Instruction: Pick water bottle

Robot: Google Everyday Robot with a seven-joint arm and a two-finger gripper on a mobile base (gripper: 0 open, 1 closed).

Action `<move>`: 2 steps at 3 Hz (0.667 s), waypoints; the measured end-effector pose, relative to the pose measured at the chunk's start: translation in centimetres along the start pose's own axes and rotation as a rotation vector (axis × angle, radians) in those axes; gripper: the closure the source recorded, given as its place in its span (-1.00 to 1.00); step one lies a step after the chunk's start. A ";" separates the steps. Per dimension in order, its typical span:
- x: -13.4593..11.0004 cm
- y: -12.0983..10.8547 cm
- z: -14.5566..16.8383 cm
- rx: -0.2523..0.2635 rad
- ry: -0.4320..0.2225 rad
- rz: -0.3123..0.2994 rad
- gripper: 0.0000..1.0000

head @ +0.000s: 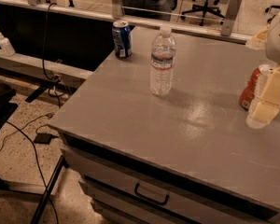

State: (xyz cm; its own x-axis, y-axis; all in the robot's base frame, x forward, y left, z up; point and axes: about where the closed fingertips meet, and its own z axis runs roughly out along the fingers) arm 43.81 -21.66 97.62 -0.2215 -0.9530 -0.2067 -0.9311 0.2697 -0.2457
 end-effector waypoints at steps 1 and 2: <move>-0.3 -0.3 -0.1 0.008 -0.012 0.001 -1.00; -2.8 -2.5 0.3 0.019 -0.109 0.003 -1.00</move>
Offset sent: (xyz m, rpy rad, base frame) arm 0.0831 0.0524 0.0229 0.2747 -0.1036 0.0582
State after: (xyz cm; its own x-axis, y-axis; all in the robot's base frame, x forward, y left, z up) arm 46.85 -19.68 98.56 -0.1901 -0.9317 -0.3094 -0.9245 0.2759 -0.2629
